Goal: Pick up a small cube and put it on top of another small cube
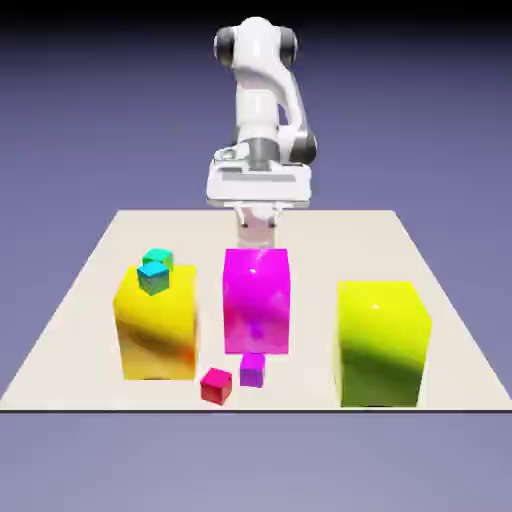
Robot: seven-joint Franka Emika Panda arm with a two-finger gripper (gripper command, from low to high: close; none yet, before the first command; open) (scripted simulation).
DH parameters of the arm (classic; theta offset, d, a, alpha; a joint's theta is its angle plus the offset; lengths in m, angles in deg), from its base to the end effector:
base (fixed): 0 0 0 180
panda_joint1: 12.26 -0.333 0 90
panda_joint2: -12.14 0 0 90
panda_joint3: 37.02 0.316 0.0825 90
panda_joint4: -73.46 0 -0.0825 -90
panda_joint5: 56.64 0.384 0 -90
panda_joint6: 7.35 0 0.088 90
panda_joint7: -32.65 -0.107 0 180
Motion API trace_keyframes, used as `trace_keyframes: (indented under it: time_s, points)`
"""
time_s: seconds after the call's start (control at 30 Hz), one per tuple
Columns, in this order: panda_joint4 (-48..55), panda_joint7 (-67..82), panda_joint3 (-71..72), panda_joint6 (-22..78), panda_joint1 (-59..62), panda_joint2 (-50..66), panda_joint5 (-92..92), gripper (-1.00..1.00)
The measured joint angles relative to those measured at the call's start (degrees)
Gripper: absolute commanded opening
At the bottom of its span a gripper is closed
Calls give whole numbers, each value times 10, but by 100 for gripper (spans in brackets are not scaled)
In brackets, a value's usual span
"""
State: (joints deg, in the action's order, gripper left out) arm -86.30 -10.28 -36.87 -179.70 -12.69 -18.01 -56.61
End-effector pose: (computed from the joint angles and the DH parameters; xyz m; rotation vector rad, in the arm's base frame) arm 0.3983 0.0040 0.4476 -2.5164 0.9753 -0.9814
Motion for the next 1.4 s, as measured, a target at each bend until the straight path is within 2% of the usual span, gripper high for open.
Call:
trace_keyframes:
  time_s: [0.73,0.9,0.93,1.0,1.17,1.4]
  points:
    - [224,-84,28,299,48,452,7,0]
    - [225,-86,24,217,44,535,3,0]
    - [225,-87,24,203,43,549,2,-100]
    - [225,-87,24,203,43,549,3,-100]
    - [224,-81,25,307,46,449,9,-100]
    - [275,-94,-78,481,-24,368,80,-100]
